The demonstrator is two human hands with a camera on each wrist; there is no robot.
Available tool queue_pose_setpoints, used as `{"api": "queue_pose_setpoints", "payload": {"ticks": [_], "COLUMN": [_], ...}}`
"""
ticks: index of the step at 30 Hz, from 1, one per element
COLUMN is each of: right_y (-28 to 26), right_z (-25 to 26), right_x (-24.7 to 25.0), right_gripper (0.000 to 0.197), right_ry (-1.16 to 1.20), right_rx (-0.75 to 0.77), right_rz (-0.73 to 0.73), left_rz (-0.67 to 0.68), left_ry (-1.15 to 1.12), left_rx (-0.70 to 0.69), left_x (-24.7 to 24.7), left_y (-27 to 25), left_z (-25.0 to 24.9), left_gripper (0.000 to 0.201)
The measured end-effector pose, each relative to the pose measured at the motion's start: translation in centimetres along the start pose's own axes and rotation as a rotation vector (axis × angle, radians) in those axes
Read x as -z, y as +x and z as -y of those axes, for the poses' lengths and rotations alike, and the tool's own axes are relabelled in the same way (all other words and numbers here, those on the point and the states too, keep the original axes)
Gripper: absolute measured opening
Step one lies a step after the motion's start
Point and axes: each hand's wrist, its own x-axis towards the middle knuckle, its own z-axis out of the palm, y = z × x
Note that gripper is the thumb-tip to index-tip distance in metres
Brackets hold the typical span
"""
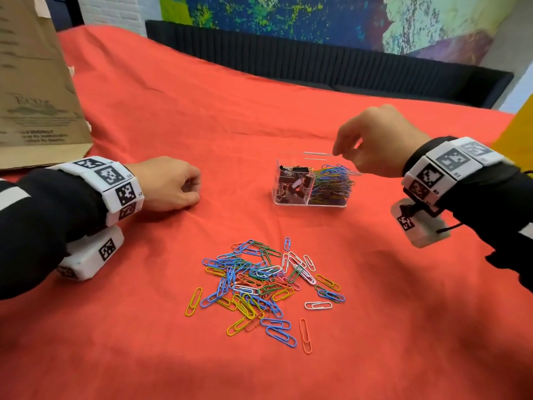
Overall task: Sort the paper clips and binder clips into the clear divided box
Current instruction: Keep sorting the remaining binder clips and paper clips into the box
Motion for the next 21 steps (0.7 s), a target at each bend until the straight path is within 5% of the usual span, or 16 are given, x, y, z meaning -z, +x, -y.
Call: {"api": "queue_pose_setpoints", "payload": {"ticks": [7,11,16,21], "right_y": [-0.9,-1.0,-1.1,-0.7], "right_z": [-0.3,-0.6,-0.2,0.2], "right_x": [-1.5,-0.1,-1.4,-1.3], "right_gripper": [0.053,0.059,0.049,0.051], "right_ry": [-0.028,0.161,-0.067,-0.012], "right_rx": [-0.011,-0.092,0.004,0.035], "right_rz": [0.243,0.173,0.261,0.123], "left_rz": [0.01,0.002,0.003,-0.002], "left_ry": [0.003,0.01,0.01,0.016], "left_rx": [0.002,-0.002,-0.009,-0.006], "left_x": [0.1,0.0,0.0,-0.1], "left_y": [-0.1,-0.1,0.0,0.0], "left_z": [0.0,-0.1,0.1,0.1], "left_gripper": [0.011,0.012,0.011,0.012]}}
